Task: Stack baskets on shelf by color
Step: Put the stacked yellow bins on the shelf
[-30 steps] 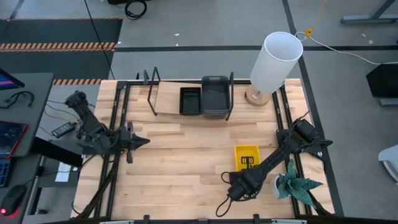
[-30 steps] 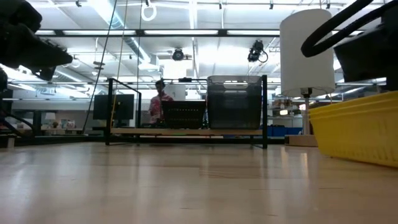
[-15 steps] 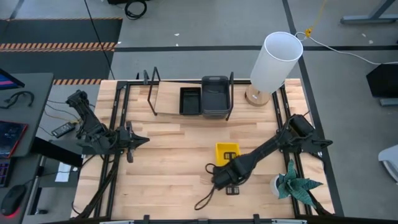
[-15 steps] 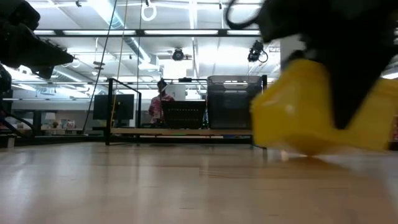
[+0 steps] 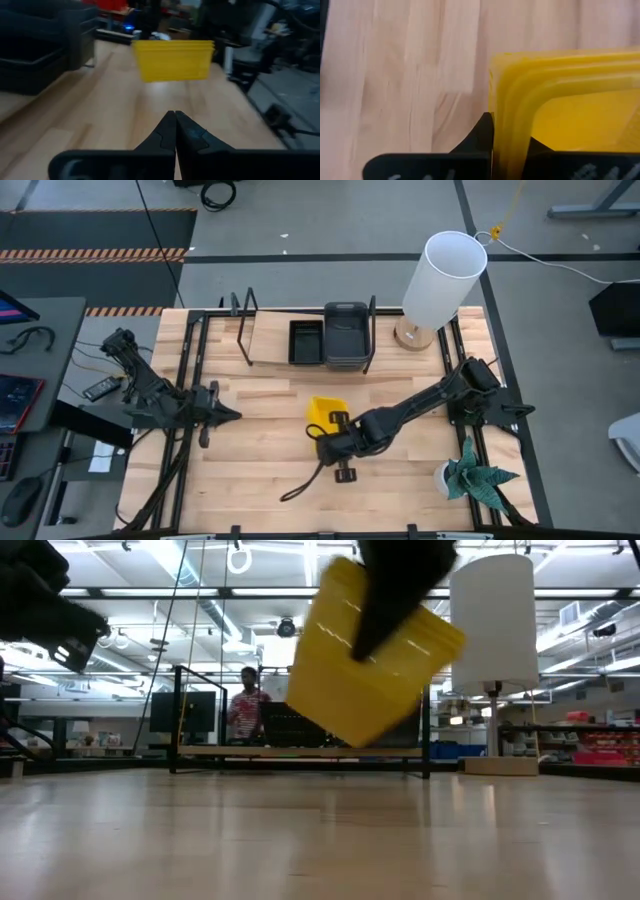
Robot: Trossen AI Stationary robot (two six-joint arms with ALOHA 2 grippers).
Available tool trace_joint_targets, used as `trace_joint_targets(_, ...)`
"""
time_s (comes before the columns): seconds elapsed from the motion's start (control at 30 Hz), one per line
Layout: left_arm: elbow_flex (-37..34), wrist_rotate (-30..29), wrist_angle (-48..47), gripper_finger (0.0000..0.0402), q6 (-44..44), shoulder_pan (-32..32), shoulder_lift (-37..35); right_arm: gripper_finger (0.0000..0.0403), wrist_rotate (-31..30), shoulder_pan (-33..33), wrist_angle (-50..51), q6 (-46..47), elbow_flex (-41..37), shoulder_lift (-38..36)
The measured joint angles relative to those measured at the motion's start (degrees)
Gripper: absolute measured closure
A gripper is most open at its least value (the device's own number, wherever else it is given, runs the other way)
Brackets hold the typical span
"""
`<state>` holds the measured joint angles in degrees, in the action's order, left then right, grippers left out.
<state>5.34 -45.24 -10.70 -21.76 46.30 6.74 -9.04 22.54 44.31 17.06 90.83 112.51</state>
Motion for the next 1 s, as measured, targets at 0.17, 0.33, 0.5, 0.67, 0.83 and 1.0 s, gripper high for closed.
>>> trace_joint_targets(0.17,0.0,3.8,5.8,0.04,4.5,0.0,0.0,0.0394,-2.9,-2.3,-0.6,-5.3,5.0,0.0)
trace_joint_targets(0.33,0.0,5.5,10.4,0.04,9.2,0.0,0.0,0.0393,-3.6,-5.7,-4.6,-10.7,8.3,0.0)
trace_joint_targets(0.5,-1.2,5.5,16.5,0.04,13.0,-0.6,0.0,0.0393,-4.8,-8.3,-6.1,-13.6,10.3,0.0)
trace_joint_targets(0.67,-4.4,5.4,20.1,0.04,14.9,-2.5,0.0,0.0392,-6.5,-11.2,-6.4,-16.8,14.1,0.0)
trace_joint_targets(0.83,-4.8,5.5,17.9,0.04,15.6,-4.9,0.0,0.0392,-6.4,-14.8,-8.1,-21.2,16.9,0.0)
trace_joint_targets(1.0,-4.9,7.8,17.6,0.04,18.6,-8.5,0.0,0.0392,-3.9,-19.2,-11.5,-24.5,17.1,0.0)
